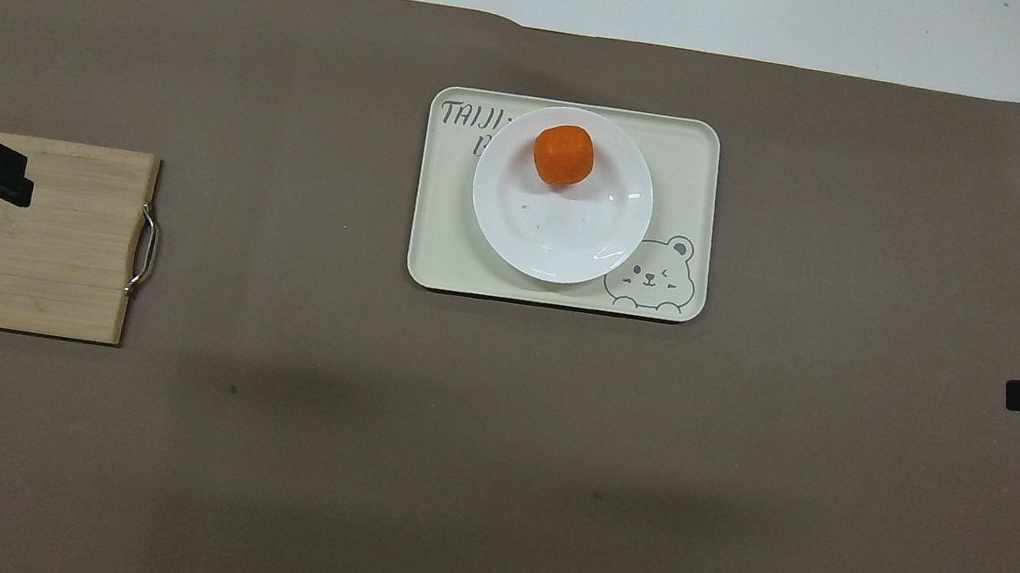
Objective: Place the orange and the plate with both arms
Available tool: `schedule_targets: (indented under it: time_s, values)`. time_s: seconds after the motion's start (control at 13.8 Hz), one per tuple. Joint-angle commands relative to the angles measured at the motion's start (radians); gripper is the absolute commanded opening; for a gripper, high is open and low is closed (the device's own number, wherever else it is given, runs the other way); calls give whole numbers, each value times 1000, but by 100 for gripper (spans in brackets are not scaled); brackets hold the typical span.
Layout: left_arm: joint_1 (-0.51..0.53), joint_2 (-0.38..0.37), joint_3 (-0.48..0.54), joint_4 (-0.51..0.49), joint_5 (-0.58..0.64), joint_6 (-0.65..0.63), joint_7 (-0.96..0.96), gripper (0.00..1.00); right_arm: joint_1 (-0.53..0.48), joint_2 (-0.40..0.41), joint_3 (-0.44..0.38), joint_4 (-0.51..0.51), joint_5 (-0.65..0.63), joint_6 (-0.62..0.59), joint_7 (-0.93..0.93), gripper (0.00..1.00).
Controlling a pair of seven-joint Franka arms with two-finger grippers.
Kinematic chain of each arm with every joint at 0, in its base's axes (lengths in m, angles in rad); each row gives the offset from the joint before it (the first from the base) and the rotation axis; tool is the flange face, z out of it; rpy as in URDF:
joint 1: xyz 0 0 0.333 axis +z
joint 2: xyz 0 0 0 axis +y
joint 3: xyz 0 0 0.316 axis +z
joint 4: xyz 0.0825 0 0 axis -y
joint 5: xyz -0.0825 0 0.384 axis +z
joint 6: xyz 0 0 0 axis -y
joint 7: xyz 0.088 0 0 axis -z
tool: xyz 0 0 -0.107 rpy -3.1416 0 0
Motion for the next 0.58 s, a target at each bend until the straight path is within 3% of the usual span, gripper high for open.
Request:
schedule_targets:
  time_s: [0.0, 0.36, 0.51]
  values:
    - [3, 12, -1, 27, 10, -27, -11, 100, -8, -11, 6, -19, -12, 10, -15, 100]
    - [3, 12, -1, 27, 10, -27, -11, 100, -20, 88, 1, 114, 10, -73, 39, 100]
    - [3, 12, -1, 27, 12, -27, -11, 100, -22, 79, -3, 102, 19, -69, 41, 100]
